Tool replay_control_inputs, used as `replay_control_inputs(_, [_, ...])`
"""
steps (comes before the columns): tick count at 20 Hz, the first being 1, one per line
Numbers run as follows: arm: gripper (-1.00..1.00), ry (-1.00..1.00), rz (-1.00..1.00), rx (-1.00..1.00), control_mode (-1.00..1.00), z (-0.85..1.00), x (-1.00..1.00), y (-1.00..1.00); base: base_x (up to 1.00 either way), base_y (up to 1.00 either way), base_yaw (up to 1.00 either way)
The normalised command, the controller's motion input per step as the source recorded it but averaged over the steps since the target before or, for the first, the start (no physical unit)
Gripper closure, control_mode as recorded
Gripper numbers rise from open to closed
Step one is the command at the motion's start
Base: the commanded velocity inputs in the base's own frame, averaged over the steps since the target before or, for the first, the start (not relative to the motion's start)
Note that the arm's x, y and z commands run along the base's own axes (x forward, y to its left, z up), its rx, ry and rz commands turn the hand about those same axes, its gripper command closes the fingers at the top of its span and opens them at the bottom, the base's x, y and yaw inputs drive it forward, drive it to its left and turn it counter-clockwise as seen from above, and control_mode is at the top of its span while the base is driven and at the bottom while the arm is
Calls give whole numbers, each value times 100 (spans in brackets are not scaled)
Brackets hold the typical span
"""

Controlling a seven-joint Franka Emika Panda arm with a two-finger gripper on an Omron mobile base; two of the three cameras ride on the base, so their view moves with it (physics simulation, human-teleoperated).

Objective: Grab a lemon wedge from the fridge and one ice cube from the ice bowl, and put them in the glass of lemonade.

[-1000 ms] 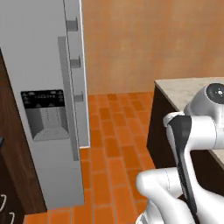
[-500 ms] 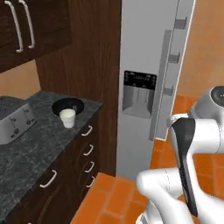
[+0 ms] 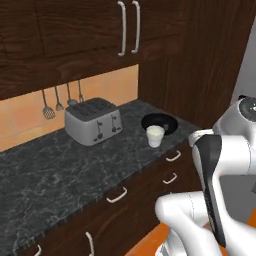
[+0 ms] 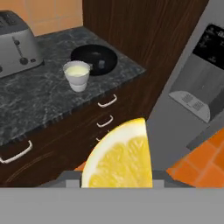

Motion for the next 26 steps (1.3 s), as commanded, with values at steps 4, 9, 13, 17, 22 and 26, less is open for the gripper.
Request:
replay_control_inputs(4, [100,0,0,0,100,0,0,0,100,-52,25])
replay_control_inputs(9, [100,0,0,0,100,0,0,0,60,-2,17])
replay_control_inputs(13, [100,0,0,0,100,0,0,0,-8,34,31])
replay_control_inputs(17, [100,0,0,0,100,0,0,0,64,0,21])
replay_control_inputs(22, [100,0,0,0,100,0,0,0,84,0,10])
replay_control_inputs(26, [100,0,0,0,100,0,0,0,98,-19,21])
